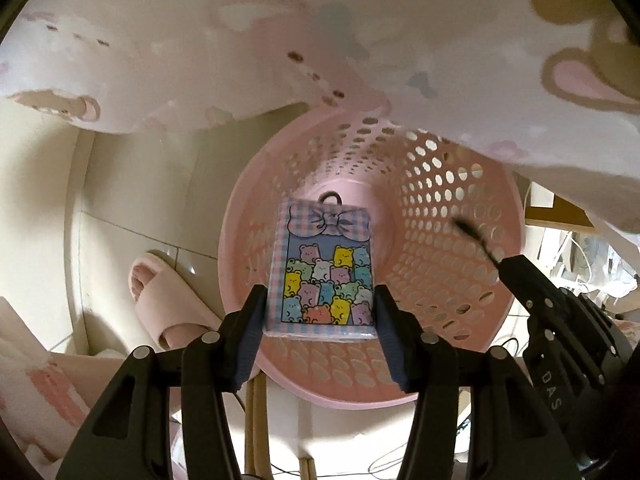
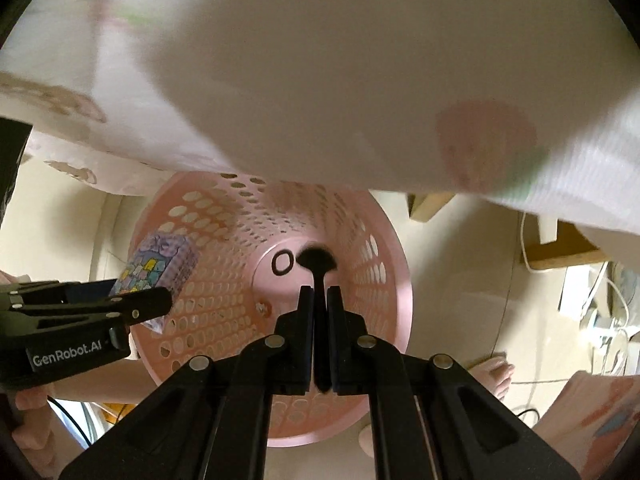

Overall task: Collect trash
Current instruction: 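Open both grippers to drop the tissue box and spoon into the basket, then raise both open grippers back up over the items on the cloth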

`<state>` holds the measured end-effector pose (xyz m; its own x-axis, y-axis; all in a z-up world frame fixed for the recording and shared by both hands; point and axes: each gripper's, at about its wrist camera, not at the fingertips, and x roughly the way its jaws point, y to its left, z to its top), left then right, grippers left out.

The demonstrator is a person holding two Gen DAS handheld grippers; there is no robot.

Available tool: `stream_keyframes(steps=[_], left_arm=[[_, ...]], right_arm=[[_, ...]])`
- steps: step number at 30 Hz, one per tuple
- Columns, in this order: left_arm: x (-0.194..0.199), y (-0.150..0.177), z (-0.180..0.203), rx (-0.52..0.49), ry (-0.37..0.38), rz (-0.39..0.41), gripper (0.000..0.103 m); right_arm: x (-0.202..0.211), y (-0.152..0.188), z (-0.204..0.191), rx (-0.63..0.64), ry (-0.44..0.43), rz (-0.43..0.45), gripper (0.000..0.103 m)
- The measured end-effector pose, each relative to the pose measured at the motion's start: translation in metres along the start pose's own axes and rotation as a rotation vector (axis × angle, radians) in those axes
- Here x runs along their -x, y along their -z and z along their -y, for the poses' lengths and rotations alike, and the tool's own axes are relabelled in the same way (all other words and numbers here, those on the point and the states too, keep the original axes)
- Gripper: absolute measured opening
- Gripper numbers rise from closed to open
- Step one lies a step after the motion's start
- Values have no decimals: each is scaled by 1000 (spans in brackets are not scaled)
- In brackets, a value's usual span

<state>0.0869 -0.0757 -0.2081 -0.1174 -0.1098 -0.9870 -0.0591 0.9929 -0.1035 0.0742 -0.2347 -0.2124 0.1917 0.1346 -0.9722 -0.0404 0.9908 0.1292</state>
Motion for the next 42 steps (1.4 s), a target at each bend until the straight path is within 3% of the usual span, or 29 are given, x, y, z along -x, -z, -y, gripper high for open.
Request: stream_keyframes(steps=[6, 13, 17, 20, 22, 26, 32, 39, 42], left_arm=[[0, 2, -2, -4, -14, 15, 53], [16, 6, -5, 11, -32, 69, 66], [32, 10, -6, 17, -65, 119, 71], [47, 14, -5, 4, -75, 171, 71], [61, 19, -4, -22, -93, 225, 71], [88, 30, -1, -59, -130, 345, 72], [130, 47, 2, -83, -107, 558, 78], [163, 61, -2, -99, -102, 722, 82], [184, 76, -1, -128, -76, 891, 82]], right_arm=[[-3, 0, 2, -12, 7, -11, 7], [-4, 2, 4, -11, 10, -23, 8], [-1, 4, 2, -2, 15, -19, 31], [8, 4, -1, 13, 37, 14, 42], [16, 4, -2, 24, 45, 43, 47], [32, 5, -9, 59, 62, 96, 48], [56, 9, -24, 120, 86, 174, 49], [90, 11, -32, 135, 74, 273, 54], [105, 14, -34, 128, 44, 310, 60]])
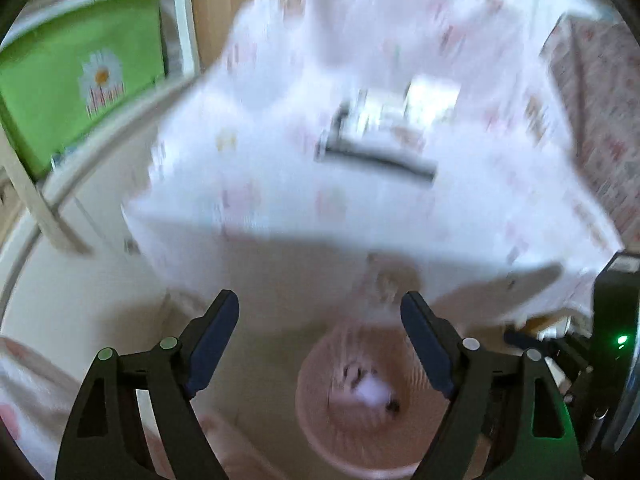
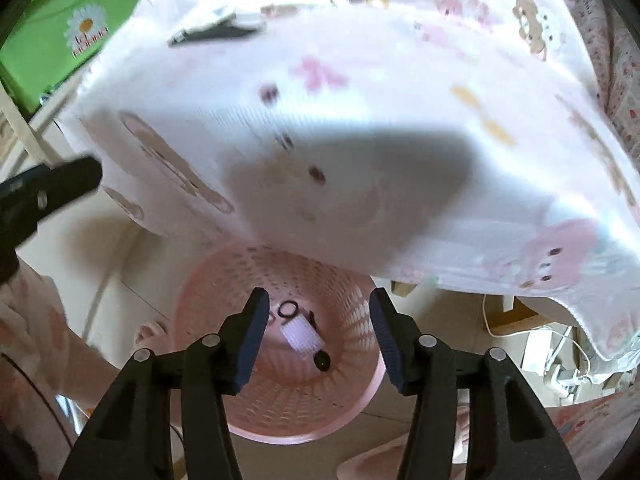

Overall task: Collect trash
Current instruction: 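Raise both open grippers back up over the items on the cloth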

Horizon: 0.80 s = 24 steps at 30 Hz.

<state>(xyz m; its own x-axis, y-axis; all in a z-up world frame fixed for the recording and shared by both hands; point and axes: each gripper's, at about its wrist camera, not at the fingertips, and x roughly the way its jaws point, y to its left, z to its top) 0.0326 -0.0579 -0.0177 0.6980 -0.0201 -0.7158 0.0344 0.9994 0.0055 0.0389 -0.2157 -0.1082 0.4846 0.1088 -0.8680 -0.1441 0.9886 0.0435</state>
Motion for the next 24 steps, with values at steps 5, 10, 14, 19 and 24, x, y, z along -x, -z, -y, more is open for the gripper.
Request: stream_keyframes(steps=[5, 10, 14, 19, 24], left_arm=[[28, -11, -9, 55, 19, 144, 90], [45, -15, -14, 58, -23, 227, 91], [73, -18, -22, 107, 49, 303, 102], [94, -29, -21, 88, 87, 336, 102], [90, -47, -20, 68, 38, 320, 102]], right_arm=[[29, 0, -18, 71, -2, 88, 63], [60, 1, -36, 168, 47, 204, 70], [80, 1, -39, 176, 51, 289, 84], [99, -4, -38, 148, 39, 349, 86], [115, -11, -33, 160, 71, 434, 86]])
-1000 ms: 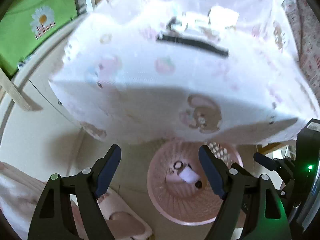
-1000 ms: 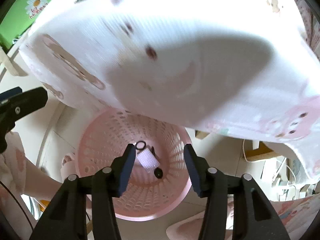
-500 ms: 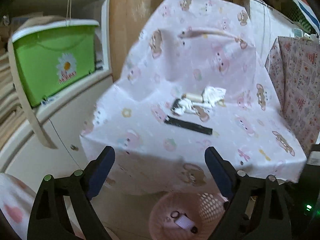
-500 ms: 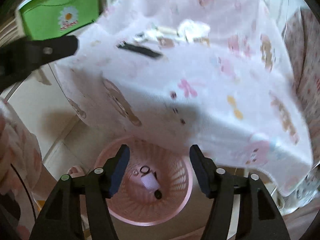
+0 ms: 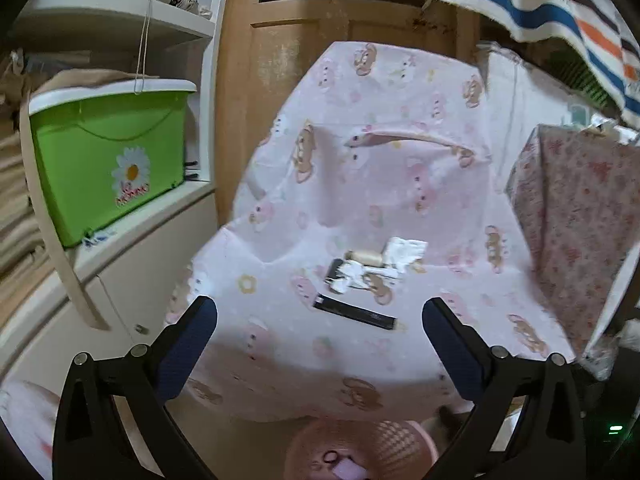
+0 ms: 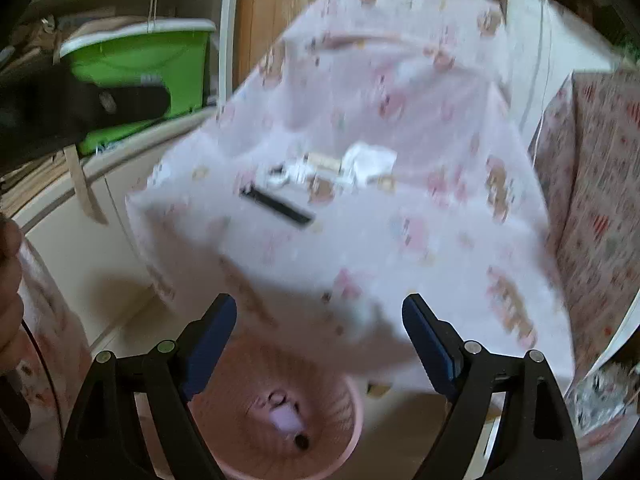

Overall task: Collect trash
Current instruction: 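Raise both open grippers back up over the items on the cloth, then grasp the crumpled white tissue with the left gripper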

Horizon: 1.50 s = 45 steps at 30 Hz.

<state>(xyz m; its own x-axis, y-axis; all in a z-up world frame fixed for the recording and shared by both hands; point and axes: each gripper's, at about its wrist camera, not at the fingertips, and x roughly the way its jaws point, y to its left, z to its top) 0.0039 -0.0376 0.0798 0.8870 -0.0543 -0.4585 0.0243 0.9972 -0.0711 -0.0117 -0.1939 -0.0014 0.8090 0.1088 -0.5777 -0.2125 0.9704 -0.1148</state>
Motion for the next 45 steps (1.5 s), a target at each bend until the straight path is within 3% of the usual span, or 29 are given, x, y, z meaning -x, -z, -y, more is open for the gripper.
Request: stream_keyframes(steps=[5, 10, 12, 14, 18, 22, 26, 32, 34, 36, 39, 43, 45], left_arm=[[-9, -27, -5, -12, 14, 16, 102], [-9, -60, 0, -49, -13, 108, 102], [-10, -67, 4, -53, -24, 142, 102], [-14, -69, 7, -50, -45, 149, 101], [-30, -61, 9, -50, -72, 123, 96], [-56, -43, 4, -64, -44, 25, 78], [-82, -28, 1, -63, -3, -62, 78], [-122, -9, -3, -36, 43, -194, 77], [-131, -5, -1, -48, 71, -216, 77], [-141, -2, 4, -60, 89, -235, 77], [-158, 1, 5, -8, 134, -280, 75], [-176, 3, 10, 35, 178, -320, 45], [-183, 2, 15, 25, 189, -332, 41]], right_arm=[[7, -23, 9, 38, 64, 57, 86], [4, -49, 29, -8, 53, 75, 84], [2, -59, 32, 0, 80, 86, 61], [-4, -68, 37, 2, 105, 85, 53], [-18, -76, 51, -42, 54, 50, 34], [-30, -69, 61, -84, 23, 31, 34], [-46, -58, 70, -149, -39, -6, 34], [-65, -48, 70, -139, 4, -24, 35], [-70, -46, 73, -156, 0, -33, 41], [-73, -46, 77, -171, -4, -34, 53], [-76, -46, 82, -180, -12, -35, 53], [-81, -46, 87, -202, -10, -46, 53], [-86, -47, 91, -222, -9, -56, 53]])
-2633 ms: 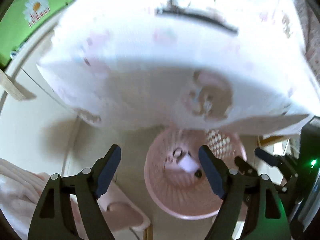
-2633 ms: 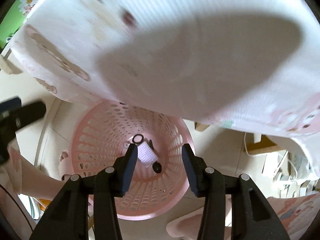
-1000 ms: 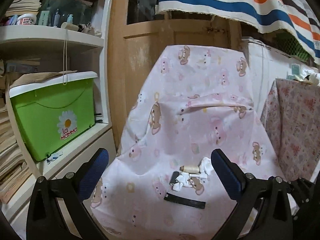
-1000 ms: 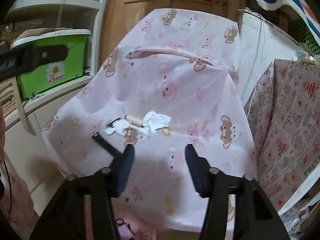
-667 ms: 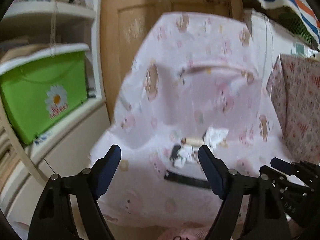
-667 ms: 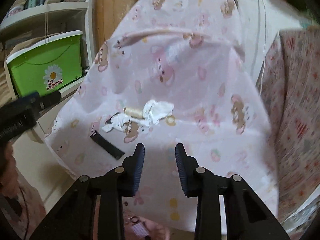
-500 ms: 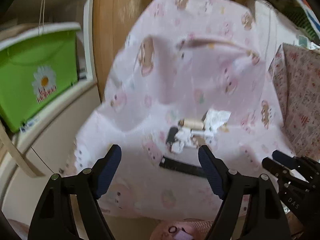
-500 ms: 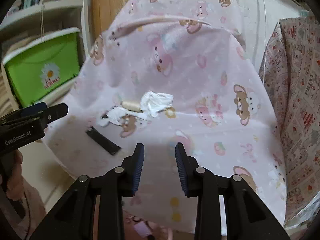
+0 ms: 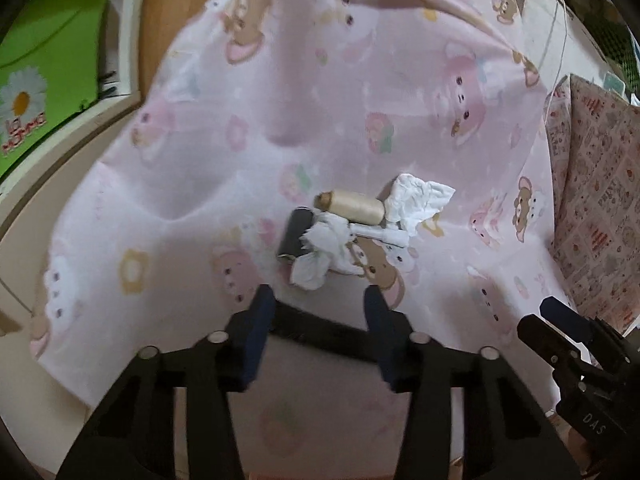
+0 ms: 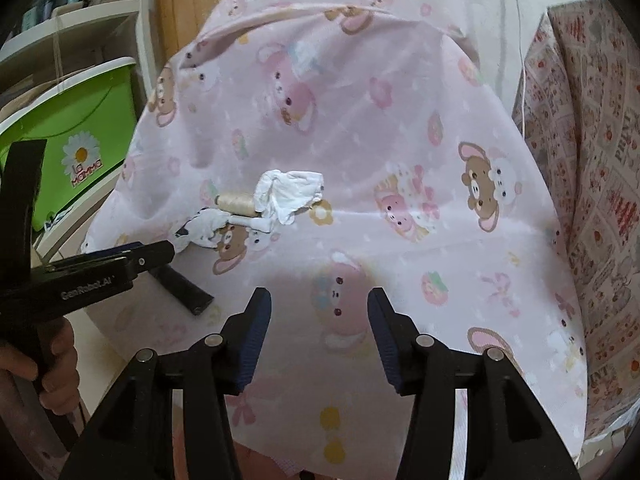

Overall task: Collect trash
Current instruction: 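Grasp the crumpled white tissue with the left gripper, then grasp the black hair clip with the right gripper while the left gripper holds the tissue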

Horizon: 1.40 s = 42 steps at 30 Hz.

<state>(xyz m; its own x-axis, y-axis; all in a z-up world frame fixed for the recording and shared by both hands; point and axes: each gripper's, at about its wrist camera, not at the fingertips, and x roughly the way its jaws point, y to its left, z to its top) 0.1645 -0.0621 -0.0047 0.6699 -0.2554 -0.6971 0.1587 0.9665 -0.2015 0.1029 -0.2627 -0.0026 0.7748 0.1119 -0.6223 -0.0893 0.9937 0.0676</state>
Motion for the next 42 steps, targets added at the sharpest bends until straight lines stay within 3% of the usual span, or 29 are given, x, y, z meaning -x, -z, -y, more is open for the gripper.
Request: stream_keyframes(steps=[11, 13, 16, 19, 33, 42], left_arm=[[-31, -18, 4, 9, -21, -23, 37], [-37, -18, 4, 4, -33, -35, 28], [-42, -17, 9, -31, -58, -31, 25], [-44, -18, 12, -47, -60, -35, 5], [27, -20, -10, -2, -66, 128, 5], [60, -17, -21, -44, -163, 216, 5]], right_arm=[[-25, -11, 14, -61, 3, -22, 53], [-28, -11, 14, -56, 3, -25, 53], [-31, -10, 12, -41, -3, -28, 53], [-31, -9, 12, -33, -2, -26, 53], [-28, -7, -3, 1, -73, -12, 54], [-34, -10, -50, 123, -191, -41, 60]])
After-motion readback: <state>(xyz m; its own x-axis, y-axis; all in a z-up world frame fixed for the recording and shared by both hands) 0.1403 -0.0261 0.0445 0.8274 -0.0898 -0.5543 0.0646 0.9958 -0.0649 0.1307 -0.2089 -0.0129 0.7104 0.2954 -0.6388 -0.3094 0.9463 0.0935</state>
